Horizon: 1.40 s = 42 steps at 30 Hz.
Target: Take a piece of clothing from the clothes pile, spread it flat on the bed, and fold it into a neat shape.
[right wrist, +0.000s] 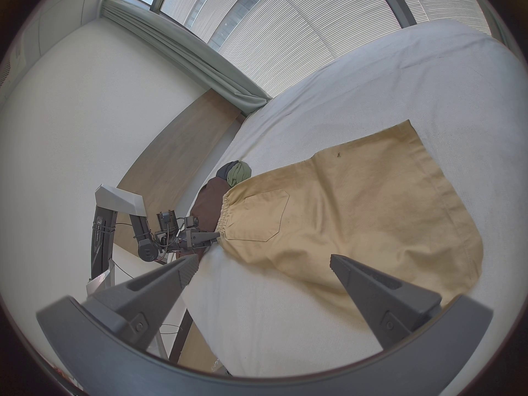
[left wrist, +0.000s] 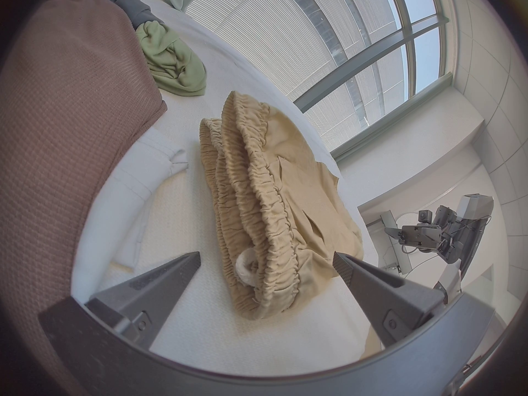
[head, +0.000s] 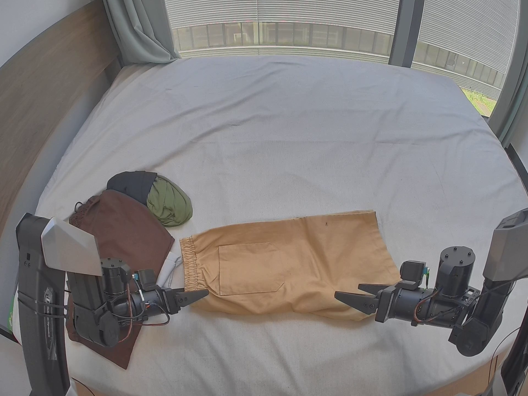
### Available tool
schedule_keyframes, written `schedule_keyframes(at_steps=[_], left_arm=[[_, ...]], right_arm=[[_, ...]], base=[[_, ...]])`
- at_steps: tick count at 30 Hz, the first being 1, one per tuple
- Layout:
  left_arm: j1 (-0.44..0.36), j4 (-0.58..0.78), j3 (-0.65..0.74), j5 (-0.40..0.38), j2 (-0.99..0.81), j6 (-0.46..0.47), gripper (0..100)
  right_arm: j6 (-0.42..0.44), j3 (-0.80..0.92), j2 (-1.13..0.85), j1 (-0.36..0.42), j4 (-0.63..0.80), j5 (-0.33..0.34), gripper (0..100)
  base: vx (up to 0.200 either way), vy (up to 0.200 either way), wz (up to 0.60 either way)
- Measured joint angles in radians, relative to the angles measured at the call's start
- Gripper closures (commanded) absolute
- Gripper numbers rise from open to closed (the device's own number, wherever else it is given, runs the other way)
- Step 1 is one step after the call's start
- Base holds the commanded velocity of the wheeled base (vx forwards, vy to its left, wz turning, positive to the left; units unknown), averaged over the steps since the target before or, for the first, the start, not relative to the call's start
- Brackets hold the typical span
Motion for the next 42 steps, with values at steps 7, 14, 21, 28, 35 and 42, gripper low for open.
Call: schedule_keyframes(at_steps=[7, 14, 21, 28, 35, 42], left_arm=[[-0.023, -0.003, -0.021, 0.013, 0.022, -0.043, 0], [-0.051, -0.001, -0.035, 0.016, 0.023, -0.134, 0], [-0.078, 0.004, -0.058, 0.033, 0.017, -0.250, 0], [-0.110, 0.008, -0.126, 0.143, -0.003, -0.406, 0], [-0.124, 0.006, -0.155, 0.155, -0.013, -0.419, 0], [-0.126, 0.003, -0.157, 0.155, -0.016, -0.417, 0]], right_arm=[[0.000, 0.000, 0.008, 0.000, 0.000, 0.001, 0], [0.000, 0.000, 0.011, 0.001, 0.000, 0.001, 0], [0.000, 0.000, 0.012, 0.001, 0.000, 0.002, 0], [0.000, -0.001, 0.015, -0.001, 0.000, 0.003, 0], [0.000, -0.001, 0.015, -0.001, 0.000, 0.003, 0], [0.000, 0.000, 0.015, -0.001, 0.000, 0.002, 0]], base=[[0.000, 0.000, 0.00], [0.000, 0.000, 0.00], [0.000, 0.000, 0.00], [0.000, 0.000, 0.00], [0.000, 0.000, 0.00], [0.000, 0.000, 0.00]])
